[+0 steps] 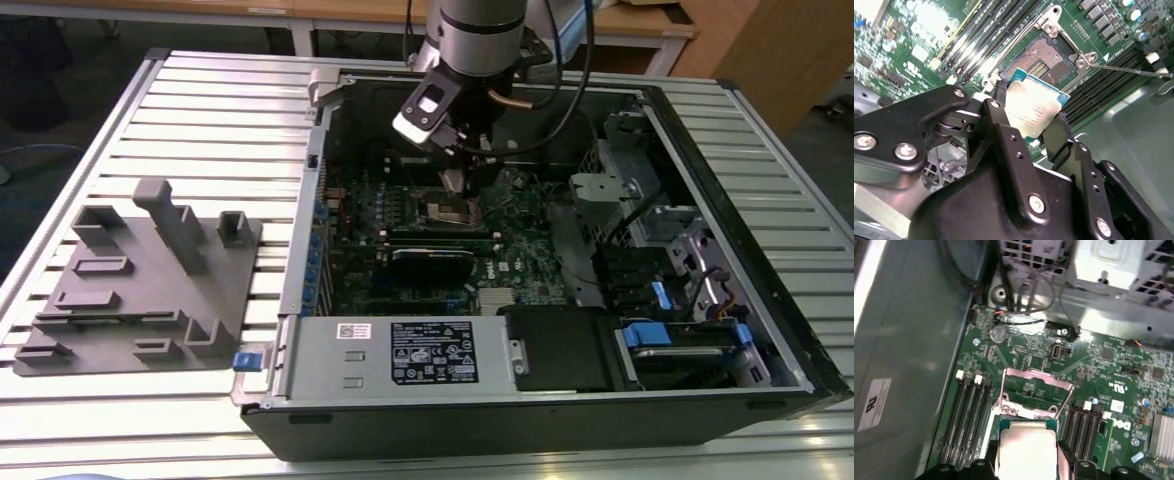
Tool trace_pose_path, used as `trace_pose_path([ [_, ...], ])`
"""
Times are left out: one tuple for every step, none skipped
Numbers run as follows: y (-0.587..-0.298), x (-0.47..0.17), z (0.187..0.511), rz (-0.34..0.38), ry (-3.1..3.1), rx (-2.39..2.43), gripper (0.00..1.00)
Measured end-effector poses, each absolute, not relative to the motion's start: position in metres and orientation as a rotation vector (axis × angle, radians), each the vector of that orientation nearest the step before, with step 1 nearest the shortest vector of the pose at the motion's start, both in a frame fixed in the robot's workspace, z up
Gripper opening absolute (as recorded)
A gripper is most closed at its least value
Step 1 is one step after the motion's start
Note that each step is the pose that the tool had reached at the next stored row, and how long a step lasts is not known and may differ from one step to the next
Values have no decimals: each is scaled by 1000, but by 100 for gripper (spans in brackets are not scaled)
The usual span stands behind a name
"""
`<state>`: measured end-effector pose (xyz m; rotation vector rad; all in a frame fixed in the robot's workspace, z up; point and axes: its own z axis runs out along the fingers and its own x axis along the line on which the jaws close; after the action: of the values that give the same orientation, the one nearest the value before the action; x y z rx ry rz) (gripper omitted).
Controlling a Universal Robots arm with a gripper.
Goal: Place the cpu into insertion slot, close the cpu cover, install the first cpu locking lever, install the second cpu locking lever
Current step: 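Place the cpu into insertion slot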
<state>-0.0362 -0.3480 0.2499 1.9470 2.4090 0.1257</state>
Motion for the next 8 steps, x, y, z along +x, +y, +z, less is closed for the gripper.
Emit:
trace_pose_path([
  [-348, -36, 250, 125, 2391, 1968, 54],
  [-348, -36, 249, 125, 2372, 1989, 54],
  [-348, -36, 249, 124, 2354, 2010, 54],
  [-348, -36, 249, 123, 2335, 2031, 54],
  [-348, -36, 249, 123, 2316, 2051, 54],
  [-348, -36, 248, 122, 2297, 2071, 54],
  [-348, -36, 248, 121, 2276, 2093, 54],
  [-348, -36, 248, 121, 2259, 2111, 54],
])
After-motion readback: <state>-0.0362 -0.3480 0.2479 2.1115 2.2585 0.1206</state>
